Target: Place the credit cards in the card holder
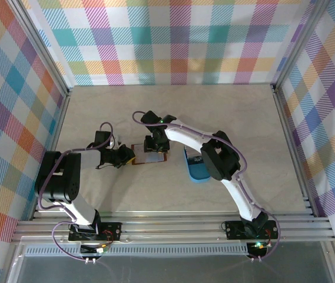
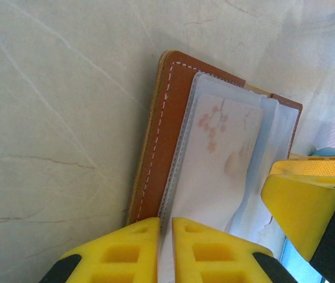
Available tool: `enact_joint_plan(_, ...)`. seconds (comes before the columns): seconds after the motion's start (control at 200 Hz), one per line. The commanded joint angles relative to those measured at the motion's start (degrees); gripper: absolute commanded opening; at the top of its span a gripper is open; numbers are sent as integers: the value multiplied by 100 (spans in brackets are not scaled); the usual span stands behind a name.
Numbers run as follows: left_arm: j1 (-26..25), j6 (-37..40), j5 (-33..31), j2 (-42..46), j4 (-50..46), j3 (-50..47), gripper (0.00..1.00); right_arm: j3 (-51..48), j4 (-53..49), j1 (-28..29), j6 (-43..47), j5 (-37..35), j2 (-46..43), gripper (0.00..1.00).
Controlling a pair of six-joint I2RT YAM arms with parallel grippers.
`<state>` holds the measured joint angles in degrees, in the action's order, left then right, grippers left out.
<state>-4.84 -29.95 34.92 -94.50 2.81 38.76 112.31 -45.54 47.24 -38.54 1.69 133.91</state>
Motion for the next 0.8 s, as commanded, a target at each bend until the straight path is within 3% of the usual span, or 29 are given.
enact_joint_plan(0.0,-48,115,15,-99,5,-14,14,115,93,-4,-197,260,118,49)
enact_joint_plan(0.795,-43,135,16,-120,-79,26,14,-185,642,-2,-390,268,-434,49)
